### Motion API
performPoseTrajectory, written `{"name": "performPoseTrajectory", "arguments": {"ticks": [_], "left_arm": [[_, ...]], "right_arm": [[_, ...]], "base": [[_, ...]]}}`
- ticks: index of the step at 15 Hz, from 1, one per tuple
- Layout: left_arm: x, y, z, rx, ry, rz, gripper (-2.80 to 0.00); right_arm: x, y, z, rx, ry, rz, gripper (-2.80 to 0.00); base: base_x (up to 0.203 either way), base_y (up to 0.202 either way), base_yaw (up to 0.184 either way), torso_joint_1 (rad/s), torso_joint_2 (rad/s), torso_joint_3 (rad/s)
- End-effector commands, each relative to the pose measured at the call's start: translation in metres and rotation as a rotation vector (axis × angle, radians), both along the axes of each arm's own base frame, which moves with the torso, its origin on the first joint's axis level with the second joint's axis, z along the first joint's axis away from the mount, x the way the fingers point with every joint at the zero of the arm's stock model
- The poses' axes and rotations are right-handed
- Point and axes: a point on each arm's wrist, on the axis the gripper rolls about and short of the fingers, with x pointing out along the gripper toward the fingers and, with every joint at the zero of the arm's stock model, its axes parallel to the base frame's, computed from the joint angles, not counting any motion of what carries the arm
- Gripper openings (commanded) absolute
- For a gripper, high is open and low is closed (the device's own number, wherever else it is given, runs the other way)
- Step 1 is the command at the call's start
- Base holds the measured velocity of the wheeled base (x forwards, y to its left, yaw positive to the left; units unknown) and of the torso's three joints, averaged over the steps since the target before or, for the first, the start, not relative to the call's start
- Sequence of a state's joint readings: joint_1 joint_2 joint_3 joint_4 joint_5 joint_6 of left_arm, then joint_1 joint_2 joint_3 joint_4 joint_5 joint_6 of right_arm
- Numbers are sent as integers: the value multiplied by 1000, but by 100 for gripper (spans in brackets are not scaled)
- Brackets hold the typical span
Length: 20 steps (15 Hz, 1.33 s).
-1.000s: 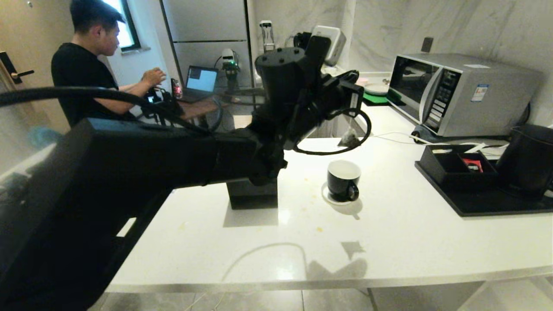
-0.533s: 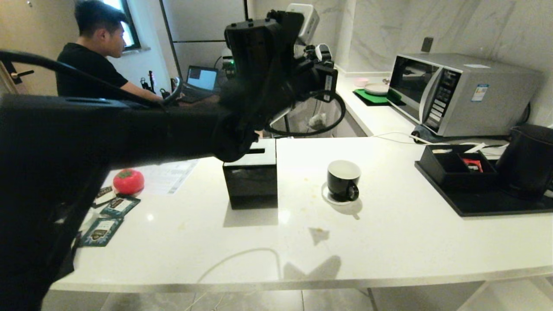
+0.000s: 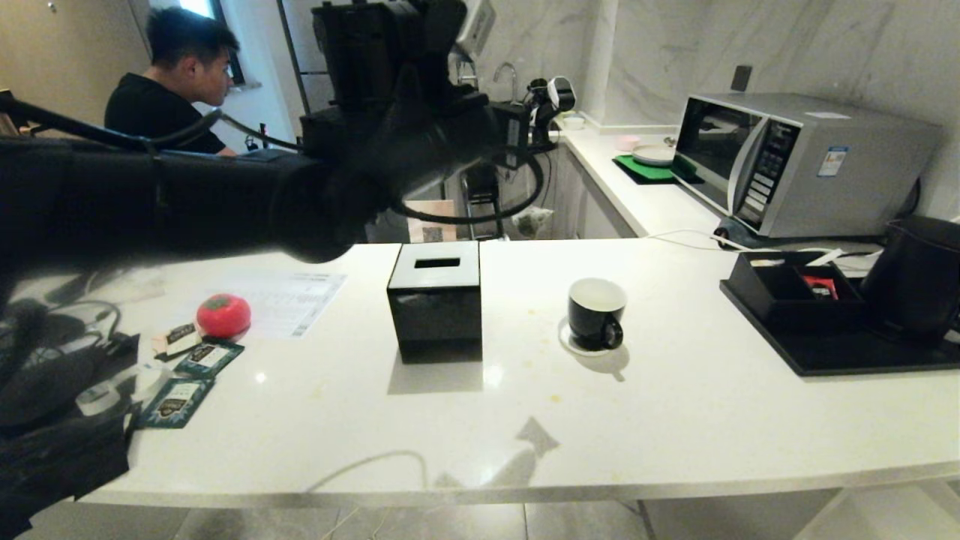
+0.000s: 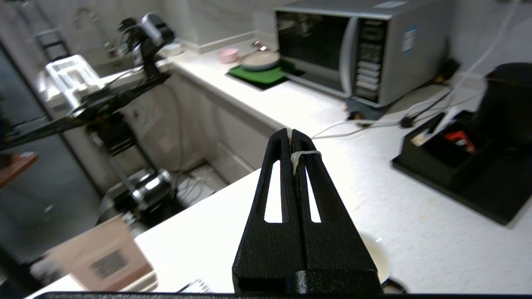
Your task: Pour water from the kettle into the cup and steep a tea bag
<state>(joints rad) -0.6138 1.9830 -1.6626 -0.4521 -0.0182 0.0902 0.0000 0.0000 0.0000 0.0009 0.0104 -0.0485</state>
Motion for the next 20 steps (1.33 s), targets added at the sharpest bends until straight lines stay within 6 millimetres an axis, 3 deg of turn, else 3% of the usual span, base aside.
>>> {"name": "performPoseTrajectory", "arguments": {"ticks": [1,9,20], "left_arm": [[-7,18,6,-1,-1,28,-280],[6,55,-10,34,50,113,-280],[23,67,-44,70,107,155,-280]], "right_arm": [[0,0,0,-1,1,0,-280],[0,0,0,-2,1,0,-280],[0,0,0,-1,-1,0,-280]], "base": [[0,0,0,0,0,0],[0,0,0,0,0,0],[0,0,0,0,0,0]]}}
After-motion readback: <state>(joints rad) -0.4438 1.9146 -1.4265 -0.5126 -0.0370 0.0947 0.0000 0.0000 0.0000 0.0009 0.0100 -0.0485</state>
